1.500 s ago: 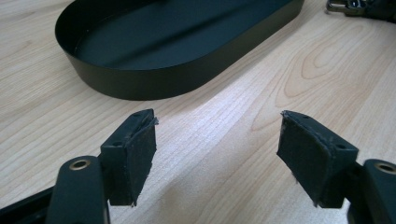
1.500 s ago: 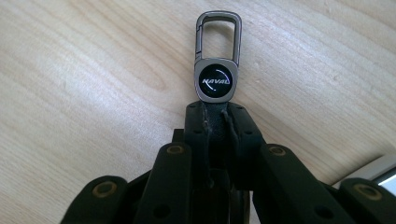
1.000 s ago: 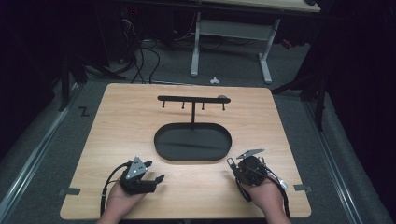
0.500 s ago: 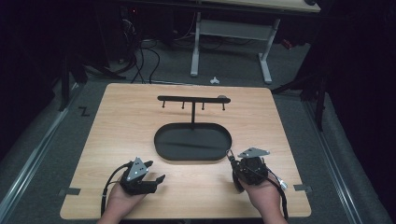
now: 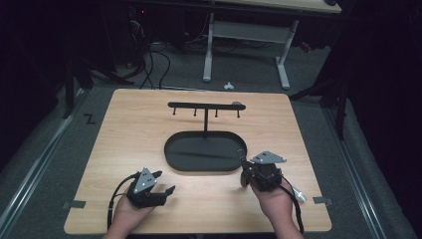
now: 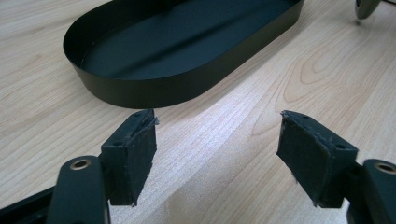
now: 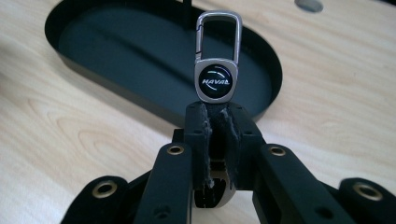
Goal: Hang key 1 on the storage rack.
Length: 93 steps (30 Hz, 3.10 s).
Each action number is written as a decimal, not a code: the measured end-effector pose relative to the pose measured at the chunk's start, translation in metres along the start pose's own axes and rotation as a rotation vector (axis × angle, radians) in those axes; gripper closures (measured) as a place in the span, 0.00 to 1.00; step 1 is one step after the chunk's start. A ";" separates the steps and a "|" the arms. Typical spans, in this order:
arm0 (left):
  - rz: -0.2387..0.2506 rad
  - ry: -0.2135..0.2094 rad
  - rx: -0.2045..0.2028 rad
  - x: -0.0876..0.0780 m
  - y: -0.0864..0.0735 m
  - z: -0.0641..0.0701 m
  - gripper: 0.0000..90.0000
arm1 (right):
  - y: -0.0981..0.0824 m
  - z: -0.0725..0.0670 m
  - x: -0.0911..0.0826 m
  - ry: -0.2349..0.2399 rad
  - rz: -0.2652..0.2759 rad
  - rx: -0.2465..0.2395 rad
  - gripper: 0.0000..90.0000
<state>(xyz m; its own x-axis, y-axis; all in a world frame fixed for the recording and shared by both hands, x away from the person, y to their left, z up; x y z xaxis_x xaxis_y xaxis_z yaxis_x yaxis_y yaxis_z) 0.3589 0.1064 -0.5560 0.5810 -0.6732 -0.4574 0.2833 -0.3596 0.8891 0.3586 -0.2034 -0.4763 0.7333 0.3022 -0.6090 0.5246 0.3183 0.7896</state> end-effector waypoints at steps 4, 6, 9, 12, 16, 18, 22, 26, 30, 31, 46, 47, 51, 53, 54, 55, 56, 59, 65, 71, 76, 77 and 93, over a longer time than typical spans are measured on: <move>0.000 0.001 0.002 0.001 0.000 0.000 0.32 | 0.010 -0.003 0.003 -0.001 0.027 -0.002 0.90; 0.001 0.001 0.003 0.001 0.000 0.000 0.32 | 0.016 -0.006 0.005 -0.001 0.035 -0.006 0.90; 0.001 0.000 0.002 0.000 0.000 0.000 0.32 | 0.022 -0.009 0.009 0.001 0.042 -0.012 0.90; 0.006 0.001 -0.002 -0.001 0.000 -0.001 0.32 | 0.029 -0.011 0.012 -0.001 0.054 -0.014 0.90; 0.009 0.001 -0.002 -0.001 0.001 -0.001 0.32 | 0.038 -0.013 0.015 -0.003 0.068 -0.011 0.90; 0.009 0.001 -0.003 -0.001 0.001 -0.002 0.32 | 0.043 -0.014 0.017 -0.005 0.076 -0.017 0.90; 0.007 0.000 -0.002 -0.001 0.000 -0.001 0.32 | 0.052 -0.016 0.021 -0.006 0.086 -0.021 0.90; 0.007 0.000 -0.001 -0.001 0.000 -0.001 0.32 | 0.062 -0.018 0.024 -0.006 0.100 -0.027 0.90; 0.006 -0.002 -0.002 -0.001 0.000 -0.001 0.32 | 0.070 -0.020 0.028 -0.006 0.111 -0.022 0.90; 0.007 -0.002 -0.001 -0.001 0.000 -0.001 0.32 | 0.072 -0.021 0.029 -0.011 0.113 -0.026 0.90; 0.004 -0.005 0.001 -0.002 0.000 -0.001 0.32 | 0.094 -0.021 0.049 -0.030 0.119 -0.012 0.90; 0.004 -0.006 0.001 -0.002 -0.001 -0.001 0.32 | 0.095 -0.022 0.050 -0.032 0.119 -0.013 0.90; 0.003 -0.007 0.001 -0.002 -0.001 -0.001 0.32 | 0.101 -0.023 0.054 -0.035 0.124 -0.008 0.90; 0.001 -0.008 0.001 -0.001 -0.001 -0.001 0.32 | 0.103 -0.024 0.056 -0.035 0.127 -0.006 0.90; 0.002 -0.007 0.003 -0.001 -0.001 -0.001 0.32 | 0.104 -0.025 0.057 -0.037 0.128 -0.009 0.90; 0.002 -0.008 0.002 -0.001 -0.001 -0.001 0.32 | 0.105 -0.025 0.058 -0.038 0.129 -0.012 0.90; 0.001 -0.009 0.002 -0.001 -0.001 -0.001 0.32 | 0.106 -0.025 0.059 -0.040 0.127 -0.010 0.90; 0.003 -0.010 0.002 -0.002 -0.001 -0.001 0.32 | 0.108 -0.024 0.062 -0.047 0.125 -0.009 0.90; 0.004 -0.012 0.002 -0.001 -0.001 -0.001 0.32 | 0.110 -0.022 0.068 -0.061 0.116 -0.005 0.90; 0.002 -0.014 0.003 -0.001 -0.001 0.000 0.32 | 0.113 -0.018 0.074 -0.077 0.110 0.007 0.89; 0.002 -0.014 0.002 -0.001 -0.001 0.000 0.32 | 0.113 -0.016 0.081 -0.084 0.099 0.017 0.89; 0.001 -0.014 0.002 -0.001 -0.001 0.000 0.32 | 0.113 -0.015 0.083 -0.087 0.097 0.015 0.89; -0.002 -0.015 0.000 -0.001 -0.002 -0.001 0.32 | 0.119 -0.012 0.099 -0.090 0.091 0.060 0.89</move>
<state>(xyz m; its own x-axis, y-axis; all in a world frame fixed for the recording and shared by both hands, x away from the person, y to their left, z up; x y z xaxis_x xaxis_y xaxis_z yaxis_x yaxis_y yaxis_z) 0.3585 0.1083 -0.5575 0.5692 -0.6820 -0.4593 0.2841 -0.3611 0.8882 0.4886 -0.1252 -0.4439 0.8135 0.2446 -0.5277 0.4772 0.2380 0.8459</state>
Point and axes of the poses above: each handheld gripper's, and its own axes: x roughly forward along the jaws, y roughly out of its top, z roughly to its right, the point moved 6 cm from there along x, roughly forward along the jaws, and after that the axes turned 5 degrees about z, right-handed, at the moved point
